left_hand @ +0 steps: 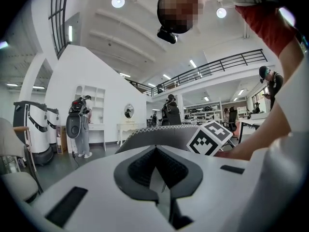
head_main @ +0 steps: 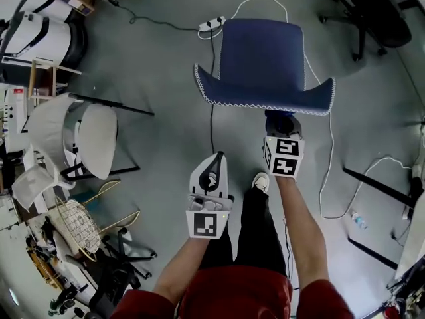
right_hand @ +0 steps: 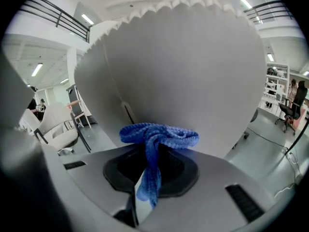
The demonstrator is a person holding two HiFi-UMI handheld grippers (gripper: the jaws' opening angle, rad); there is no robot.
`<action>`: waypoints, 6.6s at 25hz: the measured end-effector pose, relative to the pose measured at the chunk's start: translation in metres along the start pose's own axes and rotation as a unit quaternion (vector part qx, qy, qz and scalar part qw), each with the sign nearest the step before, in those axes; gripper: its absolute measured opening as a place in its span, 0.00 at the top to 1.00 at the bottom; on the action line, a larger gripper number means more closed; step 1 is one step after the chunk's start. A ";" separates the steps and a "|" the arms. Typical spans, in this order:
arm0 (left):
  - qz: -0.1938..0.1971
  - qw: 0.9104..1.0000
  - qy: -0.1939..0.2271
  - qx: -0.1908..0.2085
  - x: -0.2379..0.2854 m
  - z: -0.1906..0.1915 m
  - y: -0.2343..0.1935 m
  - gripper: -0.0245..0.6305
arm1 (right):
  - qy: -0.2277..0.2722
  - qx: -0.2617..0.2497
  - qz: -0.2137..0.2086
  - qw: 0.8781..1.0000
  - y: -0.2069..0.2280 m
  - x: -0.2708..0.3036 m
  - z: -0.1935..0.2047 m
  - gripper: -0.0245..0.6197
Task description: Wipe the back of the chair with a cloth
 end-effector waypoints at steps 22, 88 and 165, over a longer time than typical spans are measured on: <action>0.004 0.999 -0.029 -0.029 -0.040 -0.079 -0.013 0.94 | 0.037 -0.003 0.007 0.999 -0.010 -0.097 -0.075 0.87; -0.022 1.000 -0.018 -0.013 -0.042 0.028 -0.069 0.94 | -0.001 0.007 -0.032 0.999 -0.087 0.037 -0.006 0.87; 0.041 0.998 -0.034 -0.032 -0.001 0.118 -0.174 0.94 | 0.006 0.033 0.010 0.999 -0.151 0.136 0.049 0.87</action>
Point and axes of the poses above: the fingertips, and each gripper's own axes: x forward along the fingers, y to its right, z out of its underside, the point moved 6 cm from there along -x, backward along the fingers, and after that the axes turned 2 degrees about z, right-handed, at the moved point
